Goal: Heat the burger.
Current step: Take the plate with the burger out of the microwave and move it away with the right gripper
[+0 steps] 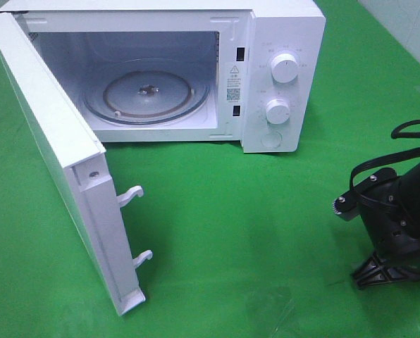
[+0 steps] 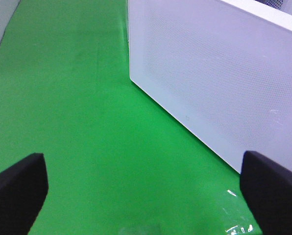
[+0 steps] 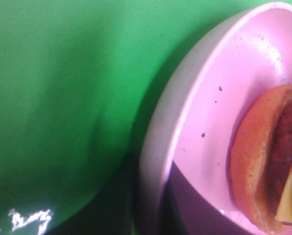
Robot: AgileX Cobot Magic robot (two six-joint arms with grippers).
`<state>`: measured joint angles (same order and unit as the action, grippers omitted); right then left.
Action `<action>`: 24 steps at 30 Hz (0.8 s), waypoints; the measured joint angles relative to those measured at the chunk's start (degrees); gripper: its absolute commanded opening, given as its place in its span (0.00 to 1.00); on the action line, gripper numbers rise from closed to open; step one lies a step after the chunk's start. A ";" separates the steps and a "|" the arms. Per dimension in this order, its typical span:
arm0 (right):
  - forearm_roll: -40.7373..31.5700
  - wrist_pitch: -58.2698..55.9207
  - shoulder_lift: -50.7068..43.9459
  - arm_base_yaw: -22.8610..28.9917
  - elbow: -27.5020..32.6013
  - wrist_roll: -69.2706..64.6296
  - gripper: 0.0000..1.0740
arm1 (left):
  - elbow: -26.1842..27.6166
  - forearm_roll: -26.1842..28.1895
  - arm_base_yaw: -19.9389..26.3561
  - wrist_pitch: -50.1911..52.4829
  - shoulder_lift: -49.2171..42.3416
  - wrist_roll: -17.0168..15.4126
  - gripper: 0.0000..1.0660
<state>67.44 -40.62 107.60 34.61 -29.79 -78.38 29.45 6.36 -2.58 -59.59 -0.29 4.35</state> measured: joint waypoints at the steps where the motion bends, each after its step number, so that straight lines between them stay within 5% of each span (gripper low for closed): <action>1: 0.00 0.00 0.00 0.00 0.00 0.00 0.07 | 0.00 0.00 0.00 0.00 0.00 0.00 0.94; 5: 0.52 0.00 0.23 -1.66 -0.40 0.00 0.15 | 0.00 0.00 0.00 0.00 0.00 0.00 0.94; 14: -1.66 0.34 -2.12 -2.46 -0.46 2.18 0.50 | 0.00 0.00 0.00 0.00 0.00 0.00 0.94; 24: -14.15 8.31 -13.64 -2.52 -0.29 12.72 0.50 | 0.00 0.00 0.00 0.00 0.00 0.00 0.94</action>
<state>53.29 -32.31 93.97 32.09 -30.08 -65.66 29.45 6.36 -2.58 -59.59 -0.29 4.35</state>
